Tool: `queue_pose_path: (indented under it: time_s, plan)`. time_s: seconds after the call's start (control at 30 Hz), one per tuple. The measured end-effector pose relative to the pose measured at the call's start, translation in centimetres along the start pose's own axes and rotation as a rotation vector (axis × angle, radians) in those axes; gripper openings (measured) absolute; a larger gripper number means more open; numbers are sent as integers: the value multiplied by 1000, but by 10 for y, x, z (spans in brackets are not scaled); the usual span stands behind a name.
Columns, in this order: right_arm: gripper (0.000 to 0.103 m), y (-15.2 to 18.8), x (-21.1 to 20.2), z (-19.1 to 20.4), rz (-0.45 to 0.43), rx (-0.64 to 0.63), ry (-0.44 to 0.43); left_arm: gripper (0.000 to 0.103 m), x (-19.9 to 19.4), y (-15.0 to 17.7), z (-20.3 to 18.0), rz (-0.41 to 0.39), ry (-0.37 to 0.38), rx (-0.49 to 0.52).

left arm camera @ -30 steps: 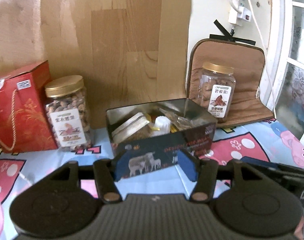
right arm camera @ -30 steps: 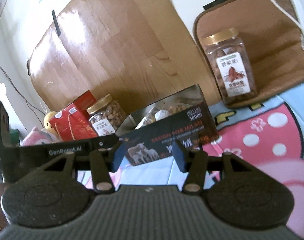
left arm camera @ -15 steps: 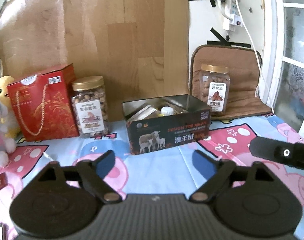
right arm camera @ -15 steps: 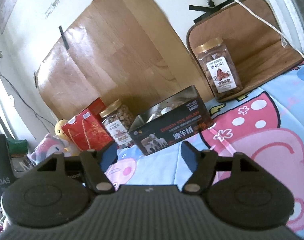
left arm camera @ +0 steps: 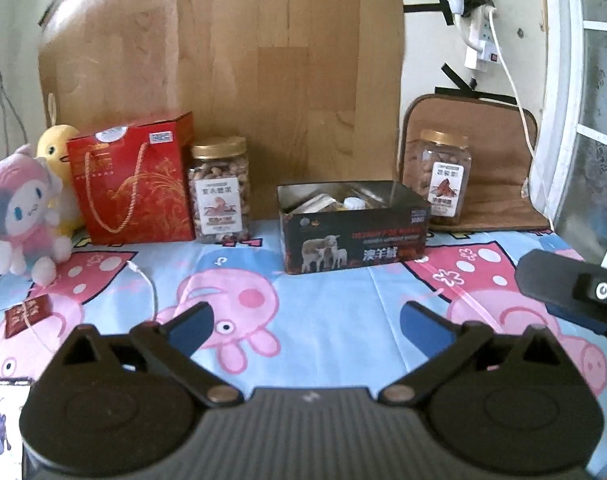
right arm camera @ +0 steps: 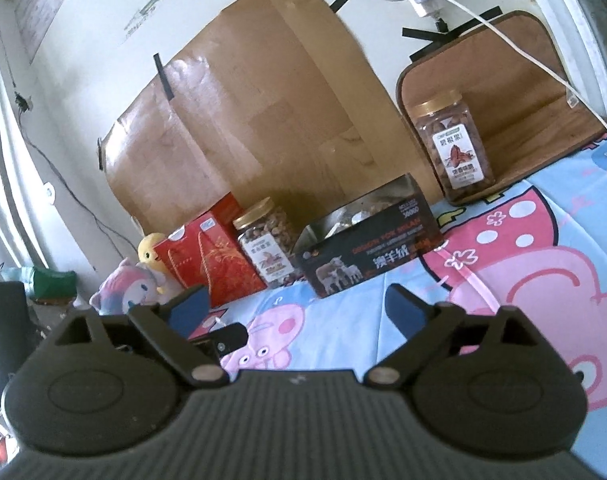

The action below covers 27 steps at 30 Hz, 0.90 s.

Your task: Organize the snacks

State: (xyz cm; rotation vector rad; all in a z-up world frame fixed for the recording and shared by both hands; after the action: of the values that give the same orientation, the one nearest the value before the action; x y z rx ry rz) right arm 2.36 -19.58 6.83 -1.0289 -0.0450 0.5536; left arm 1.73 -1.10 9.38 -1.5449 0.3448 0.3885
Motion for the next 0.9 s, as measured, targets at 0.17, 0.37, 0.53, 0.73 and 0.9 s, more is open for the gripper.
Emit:
queue_pose_path:
  time_s: [0.17,0.37,0.53,0.73,0.9]
  plan:
    - [99,9,-3,0,18,8,15,103,-5,14,0,10,-17,2]
    - [99,16,1,-5,54,53,41,103,-5,24,-3,41,-25,28]
    - [99,18,3,-7,60,61,44,103,0,27,-4,41,-52,36]
    - [99,20,6,-11,69,75,47,103,9,29,-4,47,-84,47]
    - [99,20,7,-14,74,86,45,103,15,30,-7,60,-113,72]
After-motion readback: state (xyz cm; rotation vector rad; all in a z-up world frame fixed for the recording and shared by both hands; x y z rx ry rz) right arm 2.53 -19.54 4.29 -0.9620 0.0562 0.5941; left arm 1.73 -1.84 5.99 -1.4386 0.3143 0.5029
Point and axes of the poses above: each gripper's, at about its wrist camera, not at the fingertips, and x roughly the way its jaws point, z to its left, y to its underside, the point moved 1 cm from there along x, roughly the way its jaws point, and after that the axes turned 5 degrees about -z, right-handed, at the moved point
